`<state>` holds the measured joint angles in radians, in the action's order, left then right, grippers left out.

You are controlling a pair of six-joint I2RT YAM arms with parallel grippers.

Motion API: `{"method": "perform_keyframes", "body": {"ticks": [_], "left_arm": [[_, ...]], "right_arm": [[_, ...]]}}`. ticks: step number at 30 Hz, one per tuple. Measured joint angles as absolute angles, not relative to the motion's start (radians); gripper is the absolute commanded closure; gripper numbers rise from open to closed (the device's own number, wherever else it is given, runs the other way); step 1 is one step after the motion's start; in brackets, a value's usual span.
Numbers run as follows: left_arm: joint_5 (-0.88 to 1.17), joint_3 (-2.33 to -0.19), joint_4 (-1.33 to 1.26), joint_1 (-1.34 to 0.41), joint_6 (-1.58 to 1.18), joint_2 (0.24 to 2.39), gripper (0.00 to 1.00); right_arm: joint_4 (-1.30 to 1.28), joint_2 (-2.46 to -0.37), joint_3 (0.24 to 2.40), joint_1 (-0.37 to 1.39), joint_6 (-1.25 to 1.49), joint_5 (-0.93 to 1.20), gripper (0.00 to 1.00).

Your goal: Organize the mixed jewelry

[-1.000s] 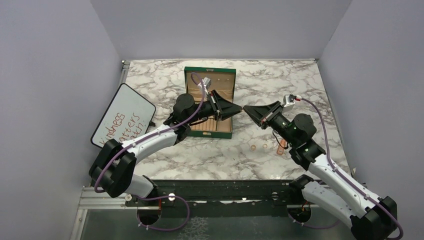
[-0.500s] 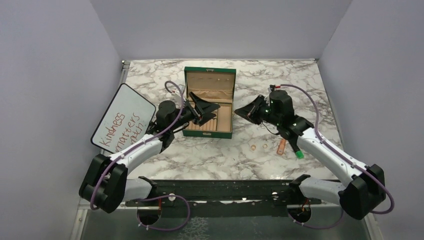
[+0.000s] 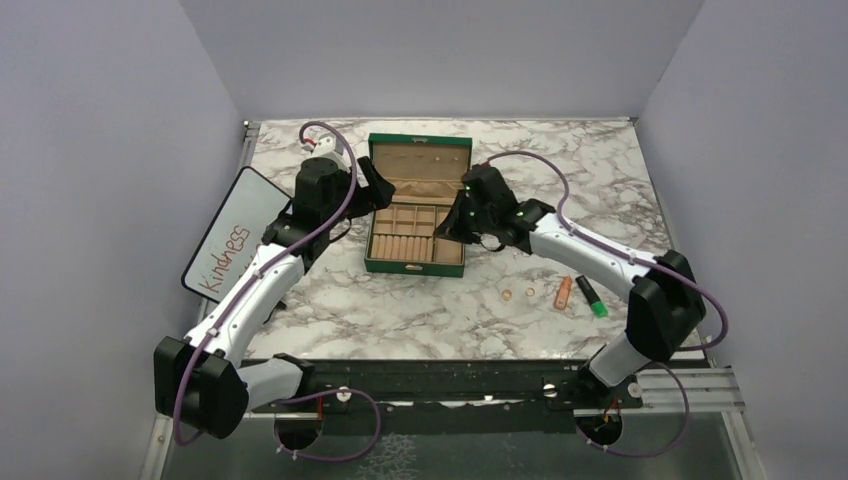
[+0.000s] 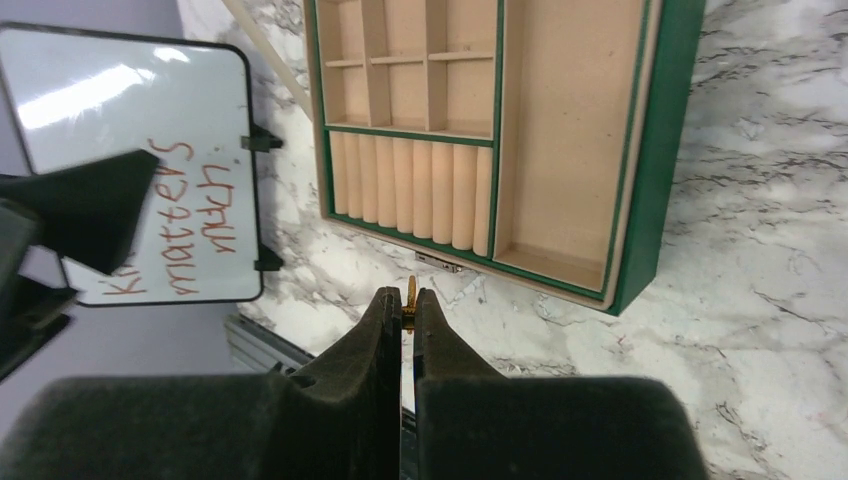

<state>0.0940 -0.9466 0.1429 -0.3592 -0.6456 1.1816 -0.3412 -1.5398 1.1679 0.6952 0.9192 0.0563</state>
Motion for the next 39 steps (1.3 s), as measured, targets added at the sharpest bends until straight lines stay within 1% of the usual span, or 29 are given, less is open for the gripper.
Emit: {"method": "perform_keyframes", "body": {"ticks": [6, 13, 22, 39], "left_arm": [[-0.065, -1.019, 0.281, -0.356, -0.418, 1.182, 0.16], [-0.177, -1.006, 0.317, -0.356, -0.303, 1.164, 0.16], [-0.205, -0.971, 0.324, -0.356, -0.270, 1.142, 0.16], [-0.223, -0.957, 0.324, -0.356, -0.263, 1.114, 0.16]], "right_arm": [[-0.425, -1.699, 1.313, 0.772, 0.877, -0.048, 0.99], [-0.496, -1.824, 1.428, 0.807, 0.847, -0.106, 0.99], [-0.553, -1.907, 1.494, 0.818, 0.844, -0.143, 0.99], [-0.566, -1.946, 1.505, 0.832, 0.867, -0.150, 0.99]]}}
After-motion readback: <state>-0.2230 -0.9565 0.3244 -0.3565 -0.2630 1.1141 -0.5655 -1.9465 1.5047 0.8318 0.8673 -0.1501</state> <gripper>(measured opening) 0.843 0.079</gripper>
